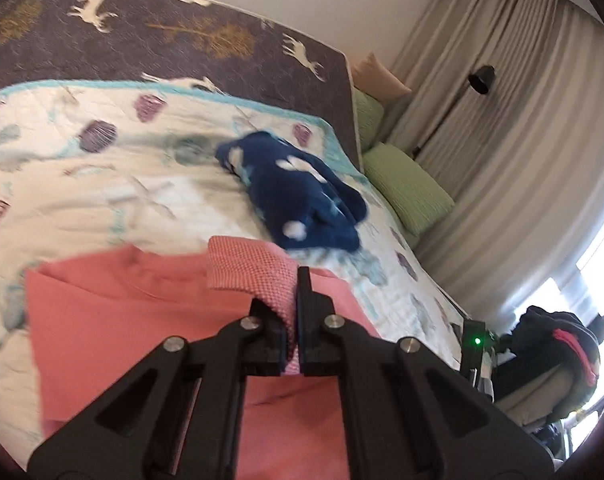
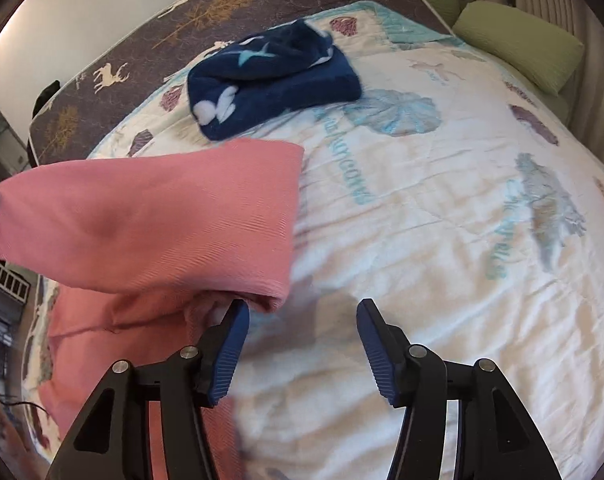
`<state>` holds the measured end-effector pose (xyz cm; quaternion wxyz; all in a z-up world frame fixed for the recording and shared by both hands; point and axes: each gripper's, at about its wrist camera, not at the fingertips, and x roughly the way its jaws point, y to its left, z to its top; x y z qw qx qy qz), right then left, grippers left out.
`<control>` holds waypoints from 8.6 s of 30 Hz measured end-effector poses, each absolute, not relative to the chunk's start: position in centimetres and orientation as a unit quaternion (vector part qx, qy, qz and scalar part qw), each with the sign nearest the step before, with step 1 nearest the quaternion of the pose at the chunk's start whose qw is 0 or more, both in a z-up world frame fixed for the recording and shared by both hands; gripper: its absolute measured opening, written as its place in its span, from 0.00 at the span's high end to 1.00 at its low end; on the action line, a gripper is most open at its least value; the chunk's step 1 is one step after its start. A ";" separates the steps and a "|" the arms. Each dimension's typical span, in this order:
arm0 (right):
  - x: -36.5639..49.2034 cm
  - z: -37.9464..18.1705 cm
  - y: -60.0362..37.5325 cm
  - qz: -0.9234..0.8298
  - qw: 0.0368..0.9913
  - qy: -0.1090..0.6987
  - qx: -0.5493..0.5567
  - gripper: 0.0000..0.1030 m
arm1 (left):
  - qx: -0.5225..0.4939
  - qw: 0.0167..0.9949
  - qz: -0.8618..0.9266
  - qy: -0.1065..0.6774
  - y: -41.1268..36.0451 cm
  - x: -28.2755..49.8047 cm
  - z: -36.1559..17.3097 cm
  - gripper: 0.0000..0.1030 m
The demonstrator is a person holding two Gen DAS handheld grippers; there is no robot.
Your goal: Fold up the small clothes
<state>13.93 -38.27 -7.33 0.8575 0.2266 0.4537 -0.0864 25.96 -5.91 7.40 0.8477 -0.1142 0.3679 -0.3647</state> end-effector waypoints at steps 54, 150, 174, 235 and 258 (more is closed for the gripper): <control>16.3 -5.2 -34.0 0.007 0.872 0.440 0.213 0.73 | -0.090 0.855 -0.391 0.329 -1.7 27.1 7.5 0.96; 11.0 -6.4 -38.5 -0.058 0.882 0.380 0.274 0.91 | 0.025 0.803 -0.412 0.430 -15.8 30.6 5.3 0.50; 21.3 -5.1 -35.5 0.042 0.882 0.419 0.212 0.95 | -0.054 0.888 -0.256 0.378 0.9 27.2 -1.9 0.50; -11.6 -9.6 -29.6 0.112 0.830 0.474 0.272 0.55 | -0.124 0.855 -0.196 0.464 15.9 -2.0 -10.1 0.42; -11.1 -8.2 -30.0 0.173 0.817 0.420 0.355 0.95 | -0.157 0.865 -0.241 0.410 16.1 -3.8 -4.7 0.92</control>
